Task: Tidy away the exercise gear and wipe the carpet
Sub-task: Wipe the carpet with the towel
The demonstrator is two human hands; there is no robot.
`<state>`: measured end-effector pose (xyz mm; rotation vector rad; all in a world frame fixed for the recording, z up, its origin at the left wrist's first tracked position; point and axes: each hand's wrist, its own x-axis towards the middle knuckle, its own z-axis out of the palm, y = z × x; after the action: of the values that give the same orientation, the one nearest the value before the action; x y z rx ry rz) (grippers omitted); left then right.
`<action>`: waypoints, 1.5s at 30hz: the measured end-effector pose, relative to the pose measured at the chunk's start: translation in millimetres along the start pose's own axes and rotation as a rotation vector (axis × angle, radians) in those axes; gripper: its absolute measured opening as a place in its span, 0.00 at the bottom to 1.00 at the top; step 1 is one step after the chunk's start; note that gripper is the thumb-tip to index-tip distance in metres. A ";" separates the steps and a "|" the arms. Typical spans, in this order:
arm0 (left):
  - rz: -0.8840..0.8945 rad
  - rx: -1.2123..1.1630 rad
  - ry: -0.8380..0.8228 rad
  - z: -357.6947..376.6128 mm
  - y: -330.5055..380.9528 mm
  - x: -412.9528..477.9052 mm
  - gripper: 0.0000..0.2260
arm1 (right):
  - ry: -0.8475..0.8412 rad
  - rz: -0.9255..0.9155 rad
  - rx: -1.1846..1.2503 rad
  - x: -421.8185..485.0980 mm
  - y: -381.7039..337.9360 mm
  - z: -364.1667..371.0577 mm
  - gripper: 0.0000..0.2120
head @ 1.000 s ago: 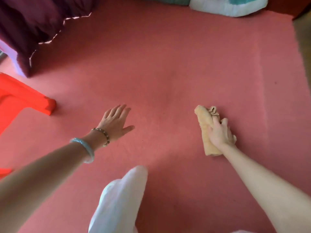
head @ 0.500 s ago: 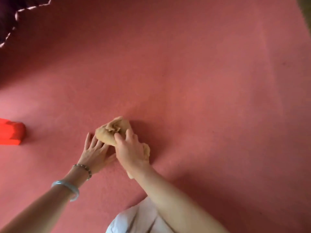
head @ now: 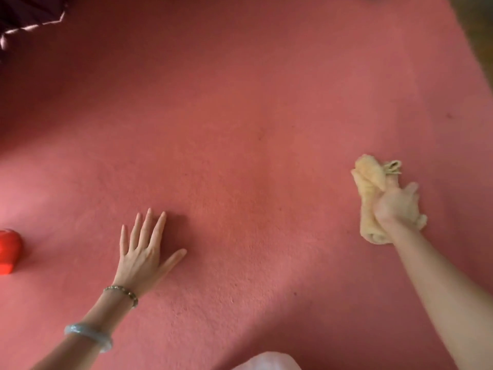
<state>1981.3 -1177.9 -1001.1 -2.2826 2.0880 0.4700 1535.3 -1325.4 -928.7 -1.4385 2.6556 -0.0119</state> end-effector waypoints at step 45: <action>-0.190 -0.056 -0.214 -42.9 25.0 116.7 0.59 | -0.256 -0.907 0.080 31.9 -305.6 46.1 0.15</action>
<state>1973.6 -1303.0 -981.9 -2.3124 1.7631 0.7352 1778.1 -1517.1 -958.0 -2.2757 1.6002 -0.0153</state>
